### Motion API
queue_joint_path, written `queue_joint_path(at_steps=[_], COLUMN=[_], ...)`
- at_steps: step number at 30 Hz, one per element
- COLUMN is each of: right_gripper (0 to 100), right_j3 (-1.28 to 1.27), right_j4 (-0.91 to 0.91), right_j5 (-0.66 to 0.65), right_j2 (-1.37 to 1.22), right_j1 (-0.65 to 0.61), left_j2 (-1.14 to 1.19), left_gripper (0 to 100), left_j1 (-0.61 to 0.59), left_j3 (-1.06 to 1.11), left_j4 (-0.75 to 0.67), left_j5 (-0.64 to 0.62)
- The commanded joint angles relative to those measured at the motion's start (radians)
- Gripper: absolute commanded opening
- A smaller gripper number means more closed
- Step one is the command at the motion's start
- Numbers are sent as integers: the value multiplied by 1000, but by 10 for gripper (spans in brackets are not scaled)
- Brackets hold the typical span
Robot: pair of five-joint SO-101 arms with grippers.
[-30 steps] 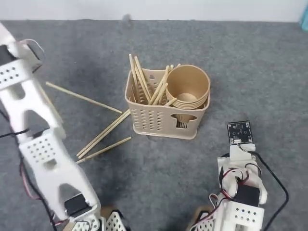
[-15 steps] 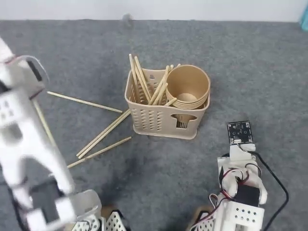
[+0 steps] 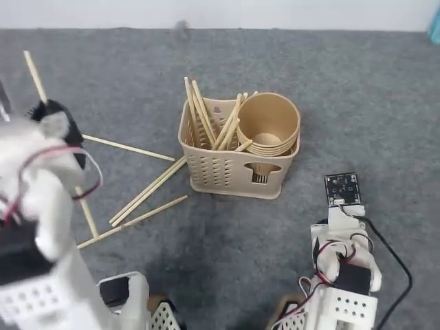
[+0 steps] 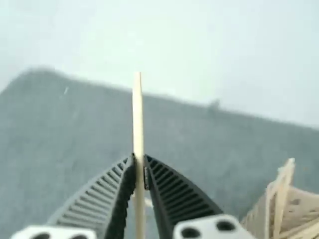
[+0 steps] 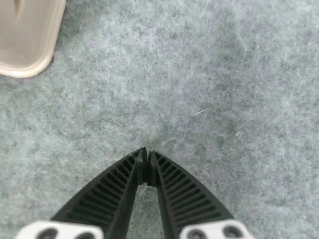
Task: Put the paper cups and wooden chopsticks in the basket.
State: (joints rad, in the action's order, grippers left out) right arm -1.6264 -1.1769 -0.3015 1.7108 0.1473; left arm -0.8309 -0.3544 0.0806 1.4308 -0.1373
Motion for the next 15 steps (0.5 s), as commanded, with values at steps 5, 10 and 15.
queue_joint_path(at_steps=[5,10,15], right_gripper=[6,6,6], right_j3=[11,11,11], right_j4=[-13,-13,-13], right_j5=[-11,-11,-11], right_j2=[12,12,12], right_j1=[-1,-1,-1], left_j2=[-379,-488,-497], left_gripper=[12,12,12], left_j1=[150,273,414], left_j3=[466,625,750], left_j4=[-471,-763,-1154], left_j5=[-2,-78,-86])
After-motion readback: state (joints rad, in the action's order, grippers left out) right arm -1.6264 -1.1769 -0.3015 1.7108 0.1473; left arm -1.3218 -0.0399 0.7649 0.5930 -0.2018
